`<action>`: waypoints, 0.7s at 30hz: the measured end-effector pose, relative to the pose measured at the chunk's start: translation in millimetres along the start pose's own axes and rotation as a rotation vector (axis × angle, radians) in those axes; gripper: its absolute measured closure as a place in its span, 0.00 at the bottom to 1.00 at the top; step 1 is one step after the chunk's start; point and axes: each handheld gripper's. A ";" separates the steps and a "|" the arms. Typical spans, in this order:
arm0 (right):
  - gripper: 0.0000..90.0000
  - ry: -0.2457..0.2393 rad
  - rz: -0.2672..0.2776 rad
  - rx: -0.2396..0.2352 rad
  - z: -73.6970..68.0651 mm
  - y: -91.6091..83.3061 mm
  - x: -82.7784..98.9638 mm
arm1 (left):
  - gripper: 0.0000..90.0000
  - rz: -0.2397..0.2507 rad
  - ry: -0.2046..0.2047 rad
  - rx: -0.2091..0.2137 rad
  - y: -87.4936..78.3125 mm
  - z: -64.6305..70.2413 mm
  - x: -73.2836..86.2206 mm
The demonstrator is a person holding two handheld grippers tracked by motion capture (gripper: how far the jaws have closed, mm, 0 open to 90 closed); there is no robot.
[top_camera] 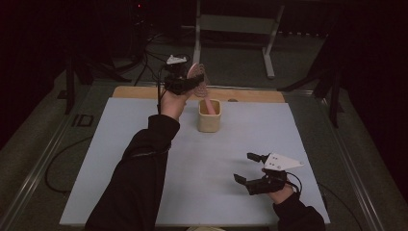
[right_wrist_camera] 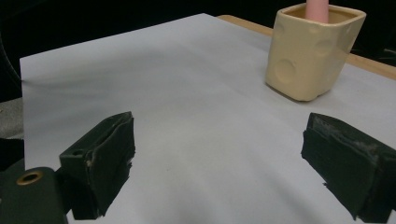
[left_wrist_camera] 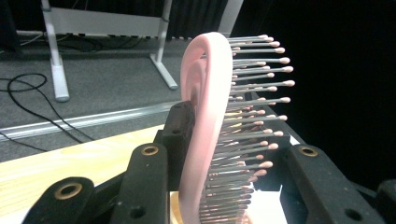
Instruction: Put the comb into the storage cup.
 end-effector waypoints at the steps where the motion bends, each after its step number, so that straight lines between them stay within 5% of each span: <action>1: 0.10 0.000 0.000 -0.001 -0.1 0.1 0.1 | 0.72 0.001 -0.002 0.000 0.9 -0.6 1.0; 21: 0.10 -0.005 -0.009 -0.004 -0.9 1.2 -0.2 | 0.72 -0.022 -0.034 -0.009 18.8 -9.6 16.9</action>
Point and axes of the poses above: each handheld gripper's, and its own axes: y roughly forward along the jaws, x roughly out of its underside, z roughly to its right, and after that the axes turned 10 degrees about -y, right-handed
